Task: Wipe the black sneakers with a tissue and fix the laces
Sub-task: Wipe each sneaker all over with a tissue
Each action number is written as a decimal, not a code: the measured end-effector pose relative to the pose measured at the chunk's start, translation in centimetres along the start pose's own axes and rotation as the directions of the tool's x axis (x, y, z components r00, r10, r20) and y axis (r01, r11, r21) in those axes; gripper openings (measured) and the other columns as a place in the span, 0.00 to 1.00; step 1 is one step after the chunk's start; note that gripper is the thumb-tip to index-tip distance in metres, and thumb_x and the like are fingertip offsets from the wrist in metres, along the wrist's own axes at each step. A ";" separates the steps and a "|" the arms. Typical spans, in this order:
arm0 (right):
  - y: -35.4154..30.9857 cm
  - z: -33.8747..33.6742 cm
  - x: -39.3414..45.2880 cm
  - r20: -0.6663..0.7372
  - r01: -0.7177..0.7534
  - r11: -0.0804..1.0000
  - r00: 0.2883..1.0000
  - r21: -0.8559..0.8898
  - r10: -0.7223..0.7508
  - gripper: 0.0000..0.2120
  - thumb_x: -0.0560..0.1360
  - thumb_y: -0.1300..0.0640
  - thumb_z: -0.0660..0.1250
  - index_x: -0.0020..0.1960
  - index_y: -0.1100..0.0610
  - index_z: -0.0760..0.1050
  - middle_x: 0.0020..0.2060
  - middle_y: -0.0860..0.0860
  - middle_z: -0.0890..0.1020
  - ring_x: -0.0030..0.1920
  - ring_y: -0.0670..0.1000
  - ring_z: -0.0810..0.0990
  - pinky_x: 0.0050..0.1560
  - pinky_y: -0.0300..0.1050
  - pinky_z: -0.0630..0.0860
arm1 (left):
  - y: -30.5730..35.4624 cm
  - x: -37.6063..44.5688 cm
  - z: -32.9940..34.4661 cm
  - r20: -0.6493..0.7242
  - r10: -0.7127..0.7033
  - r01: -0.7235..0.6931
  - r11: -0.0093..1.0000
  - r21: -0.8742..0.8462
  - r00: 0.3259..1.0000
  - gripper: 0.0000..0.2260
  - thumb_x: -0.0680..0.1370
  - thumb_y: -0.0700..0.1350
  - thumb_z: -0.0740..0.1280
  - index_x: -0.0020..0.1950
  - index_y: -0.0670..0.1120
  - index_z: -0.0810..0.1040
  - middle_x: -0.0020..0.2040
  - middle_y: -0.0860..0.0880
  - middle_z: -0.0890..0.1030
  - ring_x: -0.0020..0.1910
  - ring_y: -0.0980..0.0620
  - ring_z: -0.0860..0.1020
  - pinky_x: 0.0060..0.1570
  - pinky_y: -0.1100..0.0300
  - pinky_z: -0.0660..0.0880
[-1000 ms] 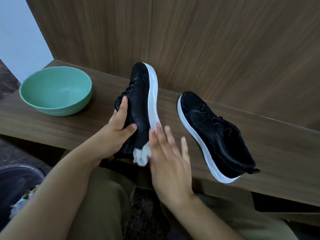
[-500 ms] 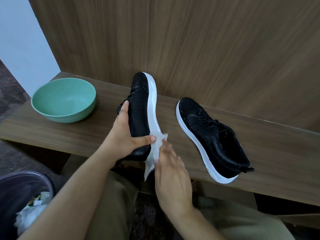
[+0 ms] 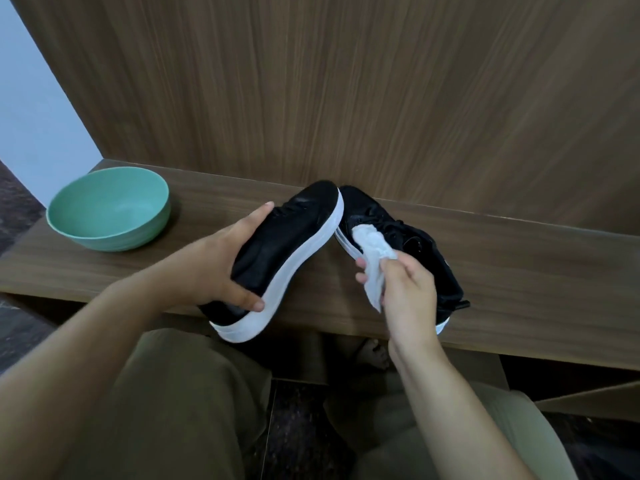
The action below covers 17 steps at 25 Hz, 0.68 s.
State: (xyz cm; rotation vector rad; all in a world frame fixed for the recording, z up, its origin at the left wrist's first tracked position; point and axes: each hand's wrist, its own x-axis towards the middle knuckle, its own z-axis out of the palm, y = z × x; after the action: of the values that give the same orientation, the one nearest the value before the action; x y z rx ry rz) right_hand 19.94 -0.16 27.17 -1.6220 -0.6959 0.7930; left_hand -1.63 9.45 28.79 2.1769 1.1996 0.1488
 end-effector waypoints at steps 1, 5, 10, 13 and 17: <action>-0.2 -0.5 0.1 -0.003 0.007 0.999 1.000 0.037 -0.007 0.15 0.74 0.64 0.56 0.42 0.53 0.81 0.40 0.52 0.85 0.42 0.52 0.83 0.42 0.41 0.77 | -0.4 -0.4 -0.6 0.031 -0.006 0.004 0.998 0.056 0.999 0.60 0.60 0.51 0.80 0.69 0.69 0.33 0.75 0.56 0.58 0.70 0.54 0.63 0.65 0.60 0.63; -0.8 -1.1 0.4 -0.052 0.021 0.995 0.999 0.098 -0.016 0.15 0.74 0.65 0.55 0.42 0.55 0.80 0.40 0.51 0.85 0.41 0.50 0.82 0.41 0.39 0.77 | -1.3 -1.7 -1.6 0.078 -0.032 0.006 0.947 0.320 0.996 0.61 0.61 0.52 0.79 0.65 0.70 0.26 0.75 0.57 0.58 0.64 0.52 0.72 0.54 0.62 0.70; -0.2 -0.5 0.4 -0.014 0.024 0.996 1.000 0.085 -0.023 0.16 0.74 0.65 0.56 0.42 0.53 0.81 0.40 0.52 0.85 0.45 0.53 0.83 0.45 0.41 0.76 | -1.9 -1.9 -0.6 0.187 0.077 -0.184 0.729 0.659 0.979 0.57 0.67 0.55 0.74 0.64 0.67 0.21 0.77 0.54 0.51 0.70 0.52 0.65 0.62 0.61 0.67; 0.4 -0.4 0.5 0.018 0.050 0.999 0.999 -0.003 -0.049 0.13 0.74 0.63 0.57 0.41 0.56 0.79 0.38 0.54 0.83 0.41 0.50 0.80 0.43 0.41 0.74 | -2.2 -2.2 -1.3 0.277 0.126 -0.297 0.587 0.753 0.952 0.53 0.71 0.52 0.71 0.64 0.66 0.21 0.77 0.55 0.53 0.75 0.48 0.56 0.69 0.58 0.62; 1.1 0.6 1.5 0.201 0.314 0.893 0.944 -0.323 -0.260 0.12 0.78 0.60 0.55 0.51 0.52 0.77 0.47 0.39 0.78 0.53 0.43 0.76 0.53 0.42 0.70 | -2.7 -1.6 -2.3 0.359 0.240 -0.431 0.471 0.769 0.902 0.47 0.76 0.42 0.64 0.67 0.66 0.25 0.76 0.55 0.56 0.76 0.44 0.48 0.73 0.53 0.51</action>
State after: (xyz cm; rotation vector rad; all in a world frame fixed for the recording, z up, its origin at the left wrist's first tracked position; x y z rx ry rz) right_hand 20.39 1.10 25.80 -1.7295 -1.2164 0.6005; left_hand -5.38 10.36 29.33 3.1702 0.7322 -0.6289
